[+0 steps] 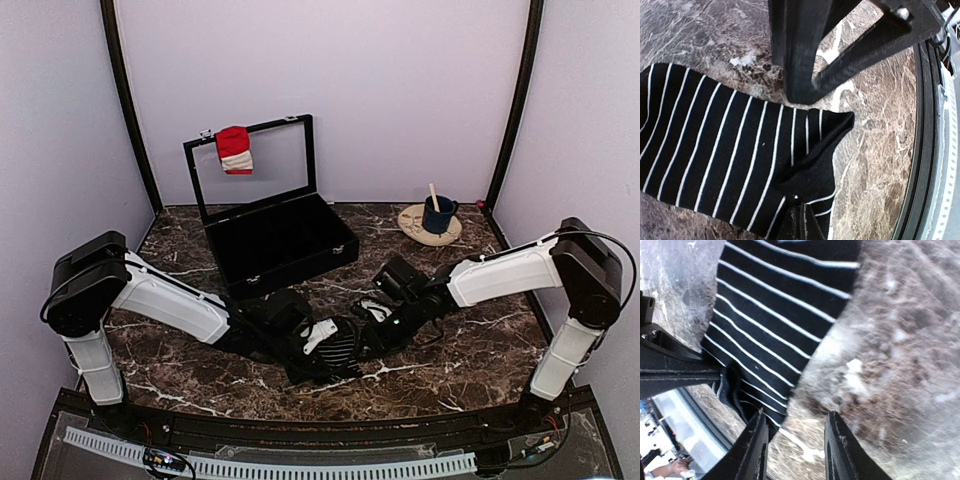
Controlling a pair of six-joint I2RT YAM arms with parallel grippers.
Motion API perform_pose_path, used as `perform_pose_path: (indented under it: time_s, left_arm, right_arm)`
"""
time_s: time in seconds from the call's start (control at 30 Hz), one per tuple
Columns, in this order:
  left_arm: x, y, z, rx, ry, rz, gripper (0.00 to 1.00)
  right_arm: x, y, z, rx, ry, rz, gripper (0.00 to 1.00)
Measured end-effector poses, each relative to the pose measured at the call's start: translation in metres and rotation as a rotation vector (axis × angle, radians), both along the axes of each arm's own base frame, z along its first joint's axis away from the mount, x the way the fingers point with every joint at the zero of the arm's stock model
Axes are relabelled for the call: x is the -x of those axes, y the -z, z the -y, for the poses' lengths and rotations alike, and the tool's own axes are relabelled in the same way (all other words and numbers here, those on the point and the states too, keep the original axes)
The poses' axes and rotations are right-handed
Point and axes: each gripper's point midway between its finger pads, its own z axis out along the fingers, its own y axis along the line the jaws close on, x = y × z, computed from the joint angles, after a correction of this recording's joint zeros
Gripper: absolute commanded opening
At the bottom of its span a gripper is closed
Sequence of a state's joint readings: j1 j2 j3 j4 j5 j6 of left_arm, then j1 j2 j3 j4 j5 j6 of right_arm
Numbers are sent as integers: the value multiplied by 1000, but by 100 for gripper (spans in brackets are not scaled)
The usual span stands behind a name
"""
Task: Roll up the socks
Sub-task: Roll the sock at the corner of the board.
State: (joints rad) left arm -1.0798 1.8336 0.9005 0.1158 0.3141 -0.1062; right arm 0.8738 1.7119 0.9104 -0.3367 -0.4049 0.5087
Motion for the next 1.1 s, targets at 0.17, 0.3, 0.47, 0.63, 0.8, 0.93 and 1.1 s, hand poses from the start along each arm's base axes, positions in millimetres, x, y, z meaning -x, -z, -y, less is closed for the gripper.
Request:
perform_pose_path:
  time_s: [0.17,0.3,0.47,0.63,0.8,0.93,1.1]
  left_arm:
    - [0,0,0,7,-62,-50,0]
    - [1,0,-1,10,-115,-103,0]
    - [4,0,-1,9,-180,-178,0]
    - [7,0,-2,4,-232,-254,0]
    - [15,0,-5,-14,-268,-340,0]
    - [21,0,-6,-24,-282,-394,0]
    - [28,1,-8,-37,-294,-452,0]
  right_arm:
    - [-11,-4,10,33,9,102,36]
    - [-19,-7,22,65,13,204,36]
    - [-19,-17,33,91,-8,350,36]
    - [-3,-30,27,83,-86,498,36]
    - [20,-34,26,86,-169,607,35]
    - [34,-39,20,88,-235,684,35]
    - [54,-38,9,100,-351,764,33]
